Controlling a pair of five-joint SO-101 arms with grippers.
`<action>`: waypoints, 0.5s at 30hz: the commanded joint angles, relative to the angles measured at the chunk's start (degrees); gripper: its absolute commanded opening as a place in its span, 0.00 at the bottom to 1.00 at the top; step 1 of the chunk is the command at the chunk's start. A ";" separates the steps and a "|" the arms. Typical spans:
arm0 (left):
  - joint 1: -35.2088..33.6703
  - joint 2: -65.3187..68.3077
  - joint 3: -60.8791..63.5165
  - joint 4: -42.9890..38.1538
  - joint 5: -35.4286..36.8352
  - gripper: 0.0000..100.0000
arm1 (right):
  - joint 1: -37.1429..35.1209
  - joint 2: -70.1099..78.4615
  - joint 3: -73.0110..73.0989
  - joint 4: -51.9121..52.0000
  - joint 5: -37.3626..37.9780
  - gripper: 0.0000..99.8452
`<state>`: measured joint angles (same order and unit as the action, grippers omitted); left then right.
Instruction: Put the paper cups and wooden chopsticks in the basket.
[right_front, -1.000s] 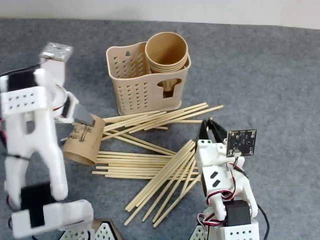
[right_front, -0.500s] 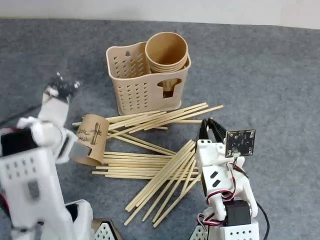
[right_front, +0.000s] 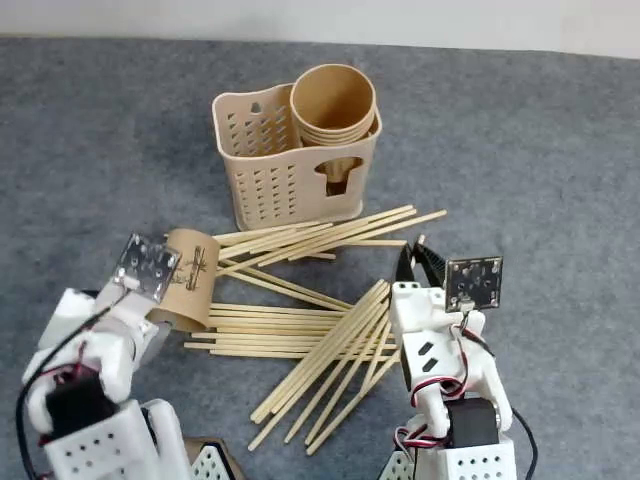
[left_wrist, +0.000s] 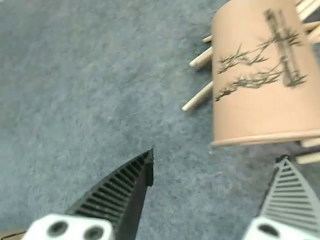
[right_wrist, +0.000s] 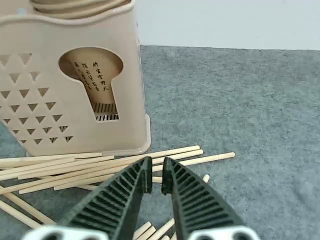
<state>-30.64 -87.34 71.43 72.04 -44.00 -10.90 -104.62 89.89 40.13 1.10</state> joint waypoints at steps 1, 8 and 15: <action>-0.57 -6.11 4.62 -4.04 0.26 0.34 | 0.40 -0.57 -0.66 -1.45 0.97 0.05; -0.22 -17.71 16.66 -12.75 5.54 0.34 | 0.40 -0.57 -0.48 -1.45 0.97 0.05; 0.31 -17.10 25.80 -26.64 8.97 0.34 | 0.31 -0.57 -0.48 -1.45 0.97 0.05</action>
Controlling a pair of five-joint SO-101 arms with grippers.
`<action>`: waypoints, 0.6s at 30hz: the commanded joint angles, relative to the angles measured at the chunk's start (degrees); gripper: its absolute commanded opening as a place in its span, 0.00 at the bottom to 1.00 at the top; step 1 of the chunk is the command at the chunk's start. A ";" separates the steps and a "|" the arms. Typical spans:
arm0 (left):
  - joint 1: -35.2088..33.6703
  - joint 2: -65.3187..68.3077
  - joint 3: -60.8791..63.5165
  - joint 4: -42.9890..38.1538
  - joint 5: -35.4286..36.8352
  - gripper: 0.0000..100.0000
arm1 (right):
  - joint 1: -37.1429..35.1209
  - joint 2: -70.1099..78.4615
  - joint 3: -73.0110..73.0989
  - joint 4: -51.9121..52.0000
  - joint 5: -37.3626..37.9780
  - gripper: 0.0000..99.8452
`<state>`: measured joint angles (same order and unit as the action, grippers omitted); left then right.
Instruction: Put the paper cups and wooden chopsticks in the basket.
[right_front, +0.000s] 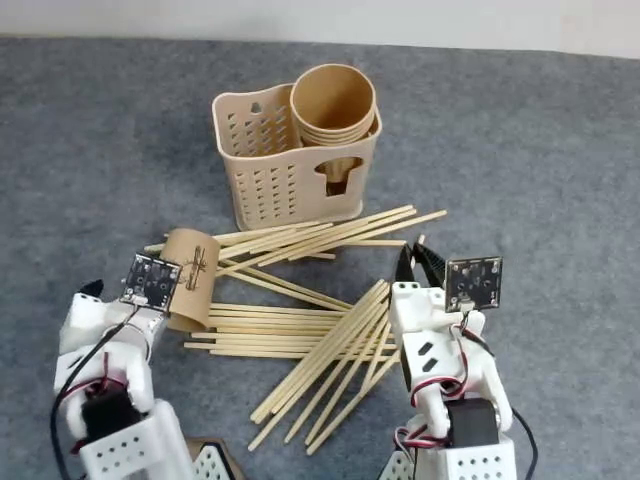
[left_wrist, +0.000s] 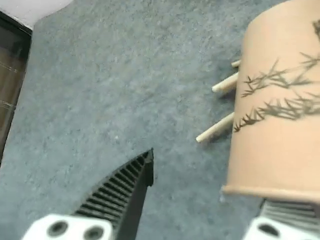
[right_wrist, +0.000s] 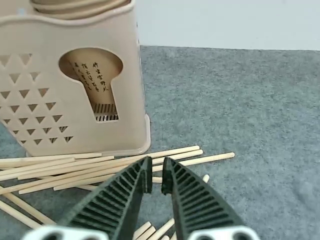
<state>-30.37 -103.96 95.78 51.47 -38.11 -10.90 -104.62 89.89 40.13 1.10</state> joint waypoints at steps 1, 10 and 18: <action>0.48 -0.48 1.36 -7.21 4.84 0.34 | 0.31 -0.57 -0.48 -1.45 0.97 0.05; 8.84 -0.66 1.36 -7.74 13.19 0.33 | -0.84 -0.57 -0.48 -1.45 0.97 0.05; 15.69 -0.66 1.36 -7.74 12.92 0.20 | -0.84 -0.57 -0.48 -1.45 0.97 0.05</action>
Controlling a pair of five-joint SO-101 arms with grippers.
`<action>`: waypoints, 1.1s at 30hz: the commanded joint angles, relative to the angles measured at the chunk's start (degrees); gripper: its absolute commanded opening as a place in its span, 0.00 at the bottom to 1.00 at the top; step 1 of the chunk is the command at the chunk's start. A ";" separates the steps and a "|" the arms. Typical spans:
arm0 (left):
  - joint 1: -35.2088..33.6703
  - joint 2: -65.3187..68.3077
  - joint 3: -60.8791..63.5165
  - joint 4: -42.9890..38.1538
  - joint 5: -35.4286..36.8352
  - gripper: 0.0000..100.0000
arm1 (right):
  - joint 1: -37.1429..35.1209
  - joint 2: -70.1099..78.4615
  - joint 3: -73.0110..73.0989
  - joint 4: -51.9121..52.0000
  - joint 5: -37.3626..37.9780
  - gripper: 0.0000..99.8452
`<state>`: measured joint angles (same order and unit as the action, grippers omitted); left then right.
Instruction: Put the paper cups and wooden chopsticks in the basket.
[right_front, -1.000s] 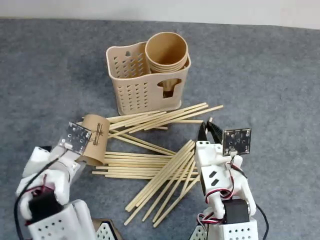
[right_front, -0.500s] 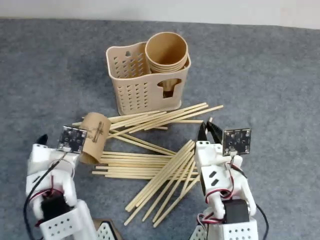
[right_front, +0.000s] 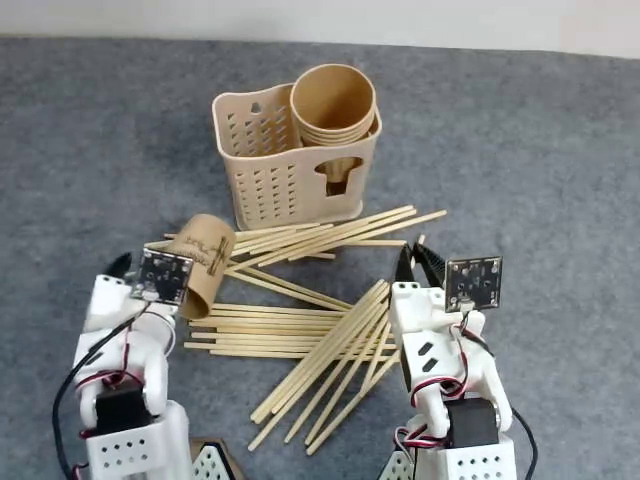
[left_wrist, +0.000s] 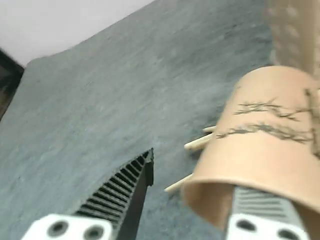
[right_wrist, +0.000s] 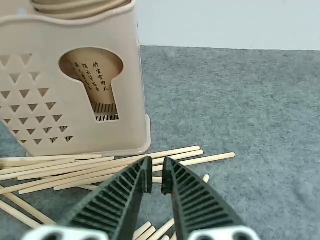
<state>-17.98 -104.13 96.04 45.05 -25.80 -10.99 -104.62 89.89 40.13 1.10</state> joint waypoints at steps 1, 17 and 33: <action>4.18 -0.48 1.10 -1.32 0.62 0.19 | -0.75 -0.57 -0.48 -1.45 0.97 0.05; 8.40 -0.40 -4.62 6.33 0.70 0.01 | -0.75 -0.57 -0.48 -1.45 1.05 0.05; 8.57 -0.04 -30.73 26.02 0.97 0.01 | -0.75 -0.57 -0.48 -1.45 1.05 0.05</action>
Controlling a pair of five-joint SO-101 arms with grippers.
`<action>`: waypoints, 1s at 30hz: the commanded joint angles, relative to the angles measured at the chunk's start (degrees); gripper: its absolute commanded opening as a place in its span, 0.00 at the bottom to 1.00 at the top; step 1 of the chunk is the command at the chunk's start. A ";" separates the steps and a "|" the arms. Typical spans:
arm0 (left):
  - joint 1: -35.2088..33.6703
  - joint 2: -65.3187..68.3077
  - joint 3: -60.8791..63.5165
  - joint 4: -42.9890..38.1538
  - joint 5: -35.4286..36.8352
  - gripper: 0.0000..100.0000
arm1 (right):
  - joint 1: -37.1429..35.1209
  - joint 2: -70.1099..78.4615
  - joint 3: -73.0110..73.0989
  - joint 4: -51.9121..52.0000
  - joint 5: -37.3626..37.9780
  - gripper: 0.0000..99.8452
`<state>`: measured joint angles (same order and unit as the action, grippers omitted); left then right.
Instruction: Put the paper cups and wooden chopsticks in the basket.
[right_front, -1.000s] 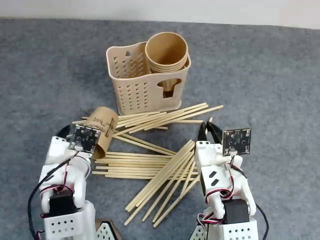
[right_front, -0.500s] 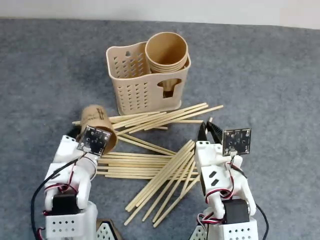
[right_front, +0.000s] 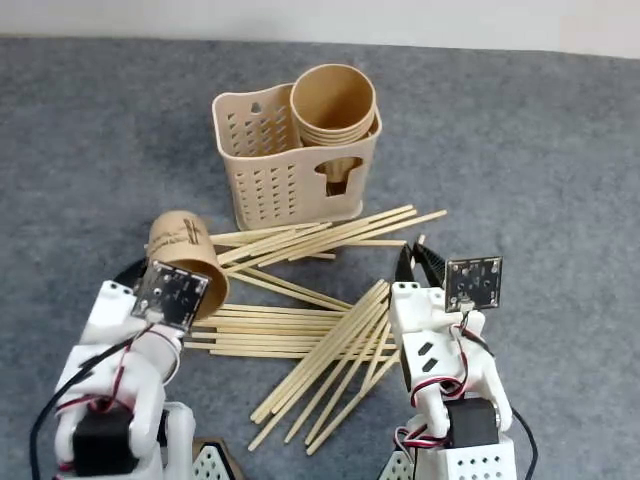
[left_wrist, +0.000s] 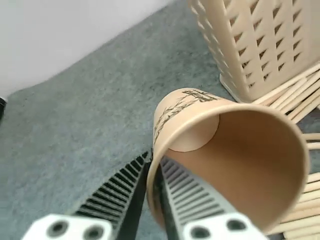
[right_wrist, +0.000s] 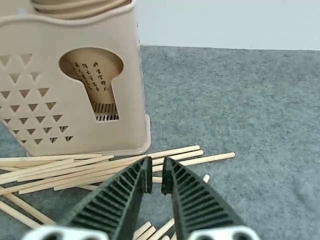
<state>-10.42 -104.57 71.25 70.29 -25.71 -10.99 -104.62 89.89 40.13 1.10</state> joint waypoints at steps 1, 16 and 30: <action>1.01 0.40 -7.16 0.79 0.88 0.01 | -0.75 -0.57 -0.48 -1.45 1.05 0.05; 1.36 30.29 -33.45 0.88 1.58 0.01 | -0.75 -0.57 -0.48 -1.45 1.05 0.05; 9.10 64.40 -71.08 7.38 24.79 0.01 | -0.75 -0.57 -0.48 -1.45 1.05 0.05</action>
<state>-4.88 -44.88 9.98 75.82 -4.70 -10.99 -104.62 89.89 40.13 1.10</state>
